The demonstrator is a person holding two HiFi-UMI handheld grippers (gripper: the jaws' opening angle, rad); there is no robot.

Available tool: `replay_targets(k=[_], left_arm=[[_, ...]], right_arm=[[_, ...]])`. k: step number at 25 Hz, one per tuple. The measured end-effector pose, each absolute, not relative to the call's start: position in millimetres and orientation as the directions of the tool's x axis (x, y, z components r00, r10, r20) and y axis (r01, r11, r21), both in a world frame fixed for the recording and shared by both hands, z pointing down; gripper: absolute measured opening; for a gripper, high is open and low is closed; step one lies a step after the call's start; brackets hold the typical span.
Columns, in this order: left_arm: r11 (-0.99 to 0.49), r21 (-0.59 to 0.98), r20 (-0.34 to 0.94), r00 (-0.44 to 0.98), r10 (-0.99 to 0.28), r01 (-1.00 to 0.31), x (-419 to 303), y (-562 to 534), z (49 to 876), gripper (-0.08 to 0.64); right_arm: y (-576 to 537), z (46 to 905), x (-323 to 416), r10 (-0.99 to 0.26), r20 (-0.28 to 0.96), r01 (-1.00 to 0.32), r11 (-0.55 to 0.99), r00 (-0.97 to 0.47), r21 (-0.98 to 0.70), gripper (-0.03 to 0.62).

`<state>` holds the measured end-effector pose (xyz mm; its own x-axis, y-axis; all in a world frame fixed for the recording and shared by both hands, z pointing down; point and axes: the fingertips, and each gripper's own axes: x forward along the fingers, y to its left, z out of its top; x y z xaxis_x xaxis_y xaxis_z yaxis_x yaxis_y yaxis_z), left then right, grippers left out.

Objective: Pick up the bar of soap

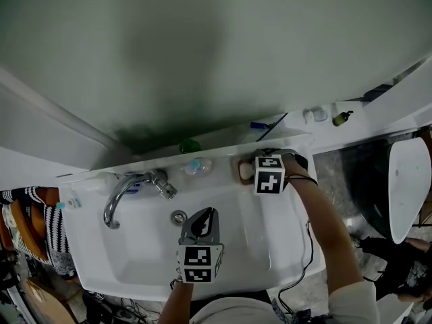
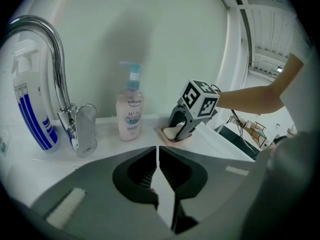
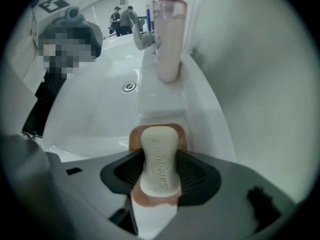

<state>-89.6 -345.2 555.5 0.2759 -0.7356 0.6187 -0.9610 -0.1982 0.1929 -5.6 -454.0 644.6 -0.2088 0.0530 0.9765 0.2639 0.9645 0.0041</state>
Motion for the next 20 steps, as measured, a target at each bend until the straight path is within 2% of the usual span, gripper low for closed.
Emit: replay_targets(k=[4, 20], left_arm=[[-0.199, 0.192, 0.619, 0.276, -0.735, -0.961, -88.4, -346.4, 554.0, 0.023], [-0.198, 0.18, 0.626, 0.268, -0.732, -0.963, -88.8, -343.5, 553.9, 0.018]], right_arm=[[-454.1, 644.3, -5.4, 0.099, 0.976, 0.24, 0.969, -0.192, -0.051, 0.215], [-453.9, 642.2, -5.2, 0.084, 0.964, 0.227, 0.973, -0.254, -0.025, 0.212]])
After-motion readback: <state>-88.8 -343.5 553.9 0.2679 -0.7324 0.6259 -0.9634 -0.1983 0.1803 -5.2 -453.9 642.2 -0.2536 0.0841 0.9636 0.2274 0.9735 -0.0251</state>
